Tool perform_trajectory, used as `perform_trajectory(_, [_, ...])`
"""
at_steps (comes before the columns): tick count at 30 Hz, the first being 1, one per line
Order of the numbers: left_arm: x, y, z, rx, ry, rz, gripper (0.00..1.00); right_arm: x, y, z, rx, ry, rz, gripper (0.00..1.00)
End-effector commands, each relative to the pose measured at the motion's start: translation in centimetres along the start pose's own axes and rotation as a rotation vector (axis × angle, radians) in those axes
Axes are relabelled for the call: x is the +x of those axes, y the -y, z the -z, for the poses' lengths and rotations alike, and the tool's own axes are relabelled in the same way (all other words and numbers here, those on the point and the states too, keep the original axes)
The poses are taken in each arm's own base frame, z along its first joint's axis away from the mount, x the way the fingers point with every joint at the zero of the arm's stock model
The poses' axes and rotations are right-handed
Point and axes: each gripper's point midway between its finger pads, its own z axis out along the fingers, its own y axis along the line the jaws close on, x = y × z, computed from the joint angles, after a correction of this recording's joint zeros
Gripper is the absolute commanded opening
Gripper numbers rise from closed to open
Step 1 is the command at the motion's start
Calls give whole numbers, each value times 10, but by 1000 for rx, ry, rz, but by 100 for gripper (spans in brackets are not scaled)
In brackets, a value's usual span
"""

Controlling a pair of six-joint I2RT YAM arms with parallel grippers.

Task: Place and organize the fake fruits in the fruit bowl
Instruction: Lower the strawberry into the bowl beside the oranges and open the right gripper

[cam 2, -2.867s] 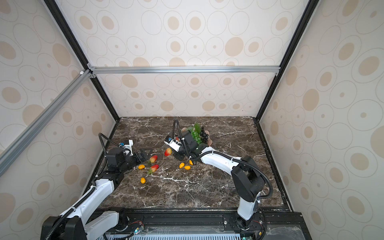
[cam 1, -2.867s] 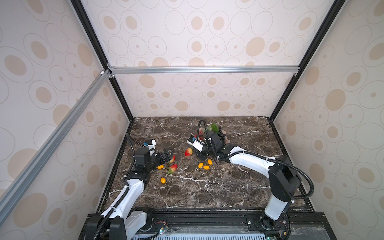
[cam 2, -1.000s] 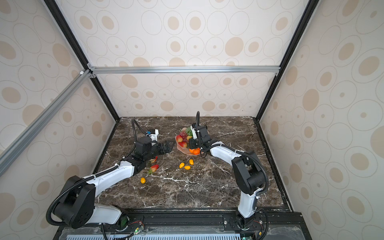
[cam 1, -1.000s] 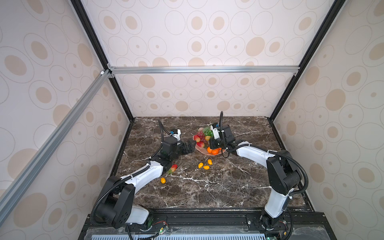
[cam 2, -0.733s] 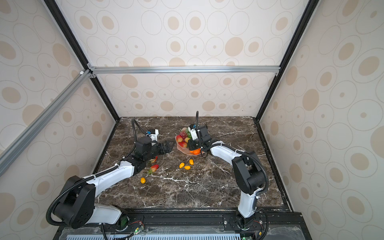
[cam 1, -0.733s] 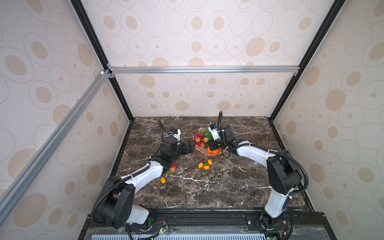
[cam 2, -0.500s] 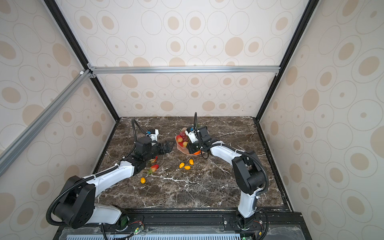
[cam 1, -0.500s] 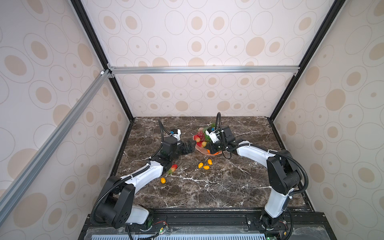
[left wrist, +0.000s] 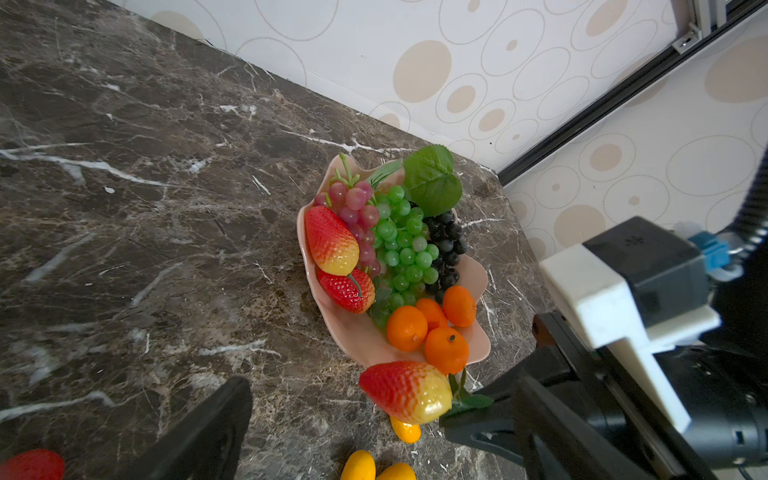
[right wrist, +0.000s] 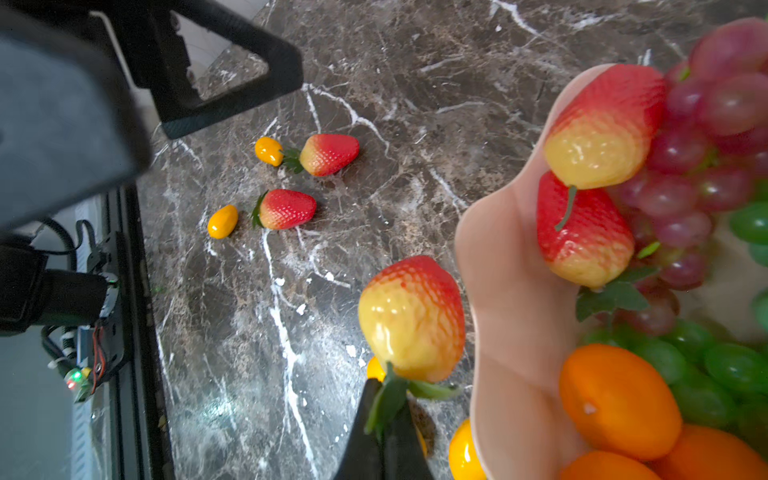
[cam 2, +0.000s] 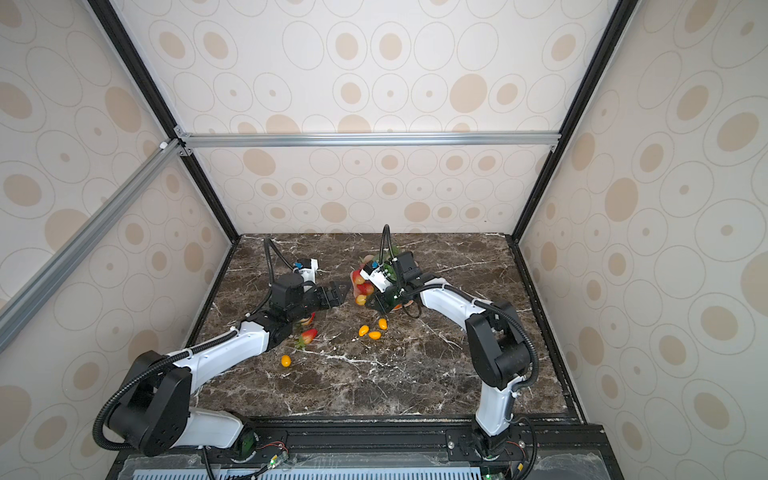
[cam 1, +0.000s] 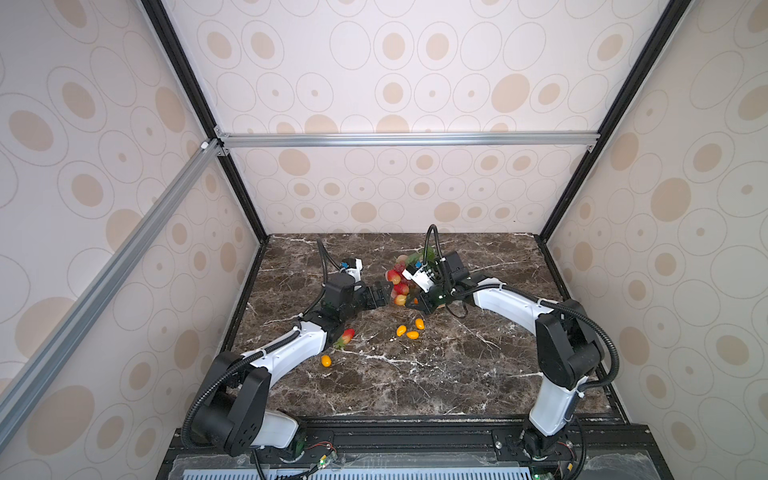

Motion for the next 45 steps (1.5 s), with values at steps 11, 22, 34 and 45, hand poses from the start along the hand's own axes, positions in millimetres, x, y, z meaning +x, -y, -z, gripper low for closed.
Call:
perform_trajectory(11, [-13, 14, 0, 37, 32, -24, 98, 11, 27, 2, 69, -96, -16, 0])
perform_trajectory(22, [-12, 15, 0, 41, 30, -25, 98, 9, 41, 4, 91, -131, -30, 0])
perform_trajectory(34, [-11, 14, -3, 38, 19, -34, 98, 0, 24, 5, -18, -96, -11, 0])
perform_trajectory(45, [-2, 18, -10, 58, -25, -52, 98, 1, 38, -1, -65, -138, -91, 0])
